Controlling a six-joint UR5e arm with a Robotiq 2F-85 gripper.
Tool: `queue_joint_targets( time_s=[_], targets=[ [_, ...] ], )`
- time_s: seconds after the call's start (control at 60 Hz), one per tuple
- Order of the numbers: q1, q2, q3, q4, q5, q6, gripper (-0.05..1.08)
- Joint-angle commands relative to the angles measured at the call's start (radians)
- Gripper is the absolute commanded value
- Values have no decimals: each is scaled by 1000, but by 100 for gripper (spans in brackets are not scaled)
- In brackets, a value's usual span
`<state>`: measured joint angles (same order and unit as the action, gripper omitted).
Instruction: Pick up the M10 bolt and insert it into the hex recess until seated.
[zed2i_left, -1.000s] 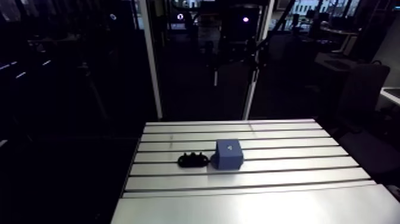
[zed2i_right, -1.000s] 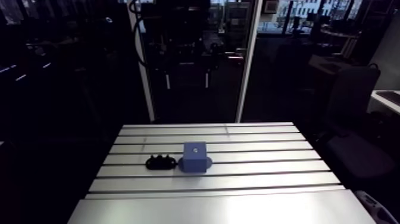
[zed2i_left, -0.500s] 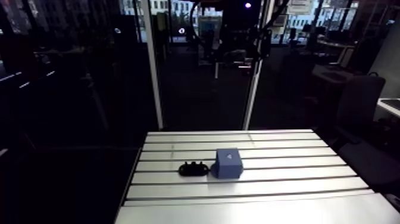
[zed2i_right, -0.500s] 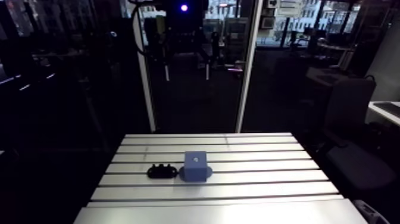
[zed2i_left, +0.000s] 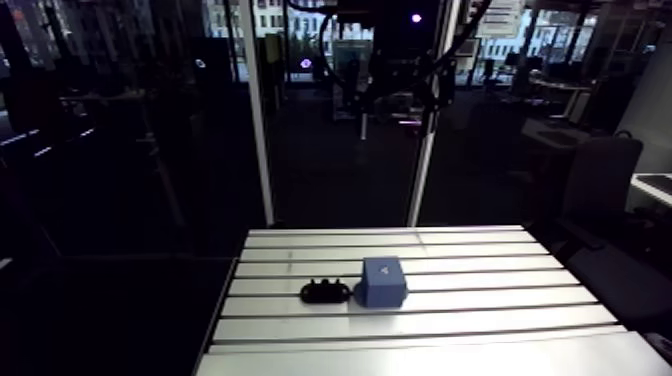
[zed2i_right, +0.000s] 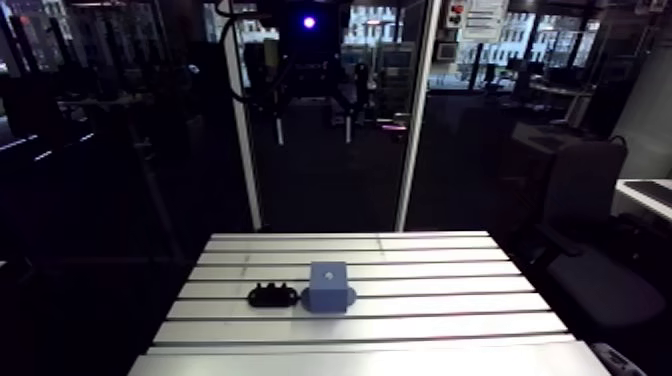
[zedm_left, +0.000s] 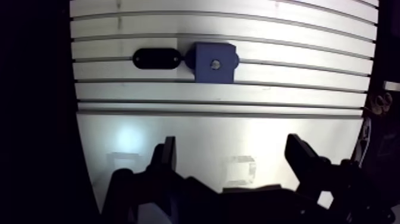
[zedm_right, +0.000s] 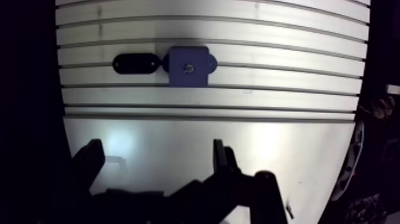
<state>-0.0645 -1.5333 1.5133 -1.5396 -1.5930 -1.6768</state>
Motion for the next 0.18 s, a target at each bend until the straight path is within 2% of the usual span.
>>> queue_joint_targets(
  time_s=[0.017, 0.183],
  targets=[
    [0, 3, -3, 2, 0, 1, 1],
    [0, 8, 1, 0, 1, 1, 1]
  ],
)
